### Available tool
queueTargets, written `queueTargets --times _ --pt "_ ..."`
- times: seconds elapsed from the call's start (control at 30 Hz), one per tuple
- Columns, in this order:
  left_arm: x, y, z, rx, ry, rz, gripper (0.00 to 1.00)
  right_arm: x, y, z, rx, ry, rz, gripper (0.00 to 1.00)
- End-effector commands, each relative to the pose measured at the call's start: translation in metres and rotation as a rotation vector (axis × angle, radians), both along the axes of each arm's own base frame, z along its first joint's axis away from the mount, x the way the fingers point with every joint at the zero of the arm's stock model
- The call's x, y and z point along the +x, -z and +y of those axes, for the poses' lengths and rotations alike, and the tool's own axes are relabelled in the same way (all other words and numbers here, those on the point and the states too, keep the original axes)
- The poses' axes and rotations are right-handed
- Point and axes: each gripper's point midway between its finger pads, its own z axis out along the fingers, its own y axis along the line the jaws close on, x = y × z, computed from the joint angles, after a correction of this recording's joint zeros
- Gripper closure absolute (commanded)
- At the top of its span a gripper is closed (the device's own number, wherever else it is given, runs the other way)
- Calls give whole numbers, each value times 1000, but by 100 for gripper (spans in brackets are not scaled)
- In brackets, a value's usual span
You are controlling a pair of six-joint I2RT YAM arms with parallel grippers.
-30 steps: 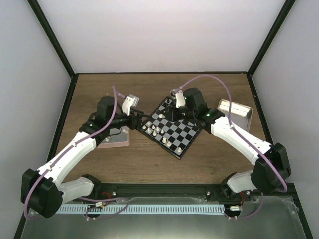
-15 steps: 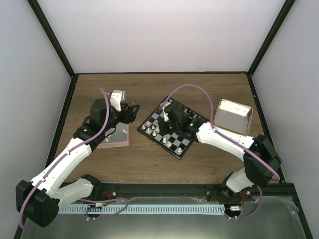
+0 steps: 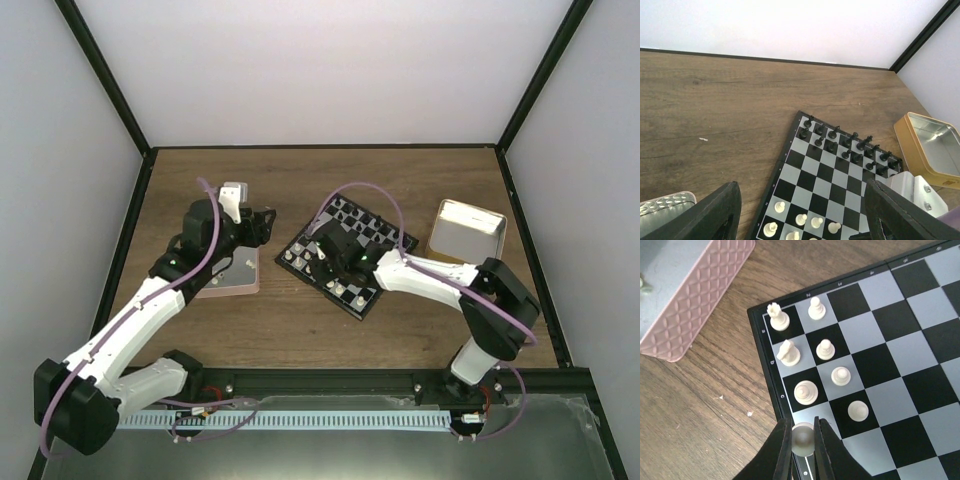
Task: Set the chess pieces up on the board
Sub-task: Place the chess piece on the chessboard.
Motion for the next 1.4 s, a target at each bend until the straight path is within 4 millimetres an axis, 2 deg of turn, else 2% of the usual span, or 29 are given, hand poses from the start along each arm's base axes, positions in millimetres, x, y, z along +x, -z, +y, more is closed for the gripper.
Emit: queueTargets --times 0.0,0.43,0.87,1.13,1.37 --pt "4 3 1 -3 -12 5 31 -2 10 6 -28 -30 7 98" --pt "5 7 0 7 -9 14 31 3 32 10 -89 -25 40 97" --pt "6 7 1 7 -10 15 30 8 36 9 -91 -8 21 94" --pt "5 8 1 10 -12 20 30 11 32 15 -54 -13 -2 93" --pt "4 8 3 12 -15 17 30 11 35 9 -80 4 -3 92"
